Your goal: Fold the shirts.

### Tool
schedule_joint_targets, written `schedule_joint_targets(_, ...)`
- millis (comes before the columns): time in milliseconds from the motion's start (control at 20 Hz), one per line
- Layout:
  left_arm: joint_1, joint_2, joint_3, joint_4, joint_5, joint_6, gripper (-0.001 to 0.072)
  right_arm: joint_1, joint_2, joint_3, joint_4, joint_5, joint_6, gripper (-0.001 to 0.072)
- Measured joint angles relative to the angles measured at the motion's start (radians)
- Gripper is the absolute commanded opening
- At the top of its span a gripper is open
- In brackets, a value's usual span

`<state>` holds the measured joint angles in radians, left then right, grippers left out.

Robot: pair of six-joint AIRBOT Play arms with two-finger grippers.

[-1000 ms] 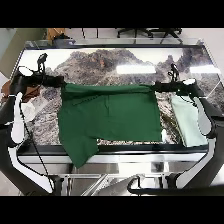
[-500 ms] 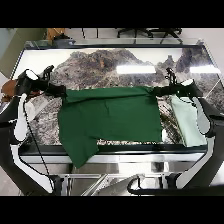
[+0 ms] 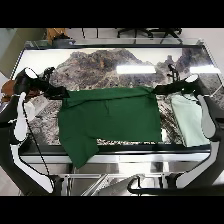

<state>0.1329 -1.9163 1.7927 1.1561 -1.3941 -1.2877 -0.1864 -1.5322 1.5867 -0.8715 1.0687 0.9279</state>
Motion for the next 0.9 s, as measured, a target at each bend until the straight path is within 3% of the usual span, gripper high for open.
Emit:
schedule_joint_targets(200, 0.027, 0.077, -0.032, 0.003, -0.131, -0.069, 0.0599, -0.015, 0.14, -0.02, -0.224, 0.088, 0.148, 0.0435)
schedule_joint_targets(400, 0.054, 0.298, -0.363, 0.003, -0.164, -0.107, 0.0599, -0.066, 0.274, -0.16, -0.304, 0.169, 0.232, 0.0435)
schedule_joint_targets(650, 0.09, 0.624, -0.904, 0.002, -0.085, -0.146, 0.0599, -0.145, 0.413, -0.404, -0.266, 0.195, 0.277, 0.0435)
schedule_joint_targets(900, 0.113, 0.824, -1.249, -0.021, 0.054, -0.16, 0.0599, -0.169, 0.456, -0.544, -0.197, 0.194, 0.283, 0.0435)
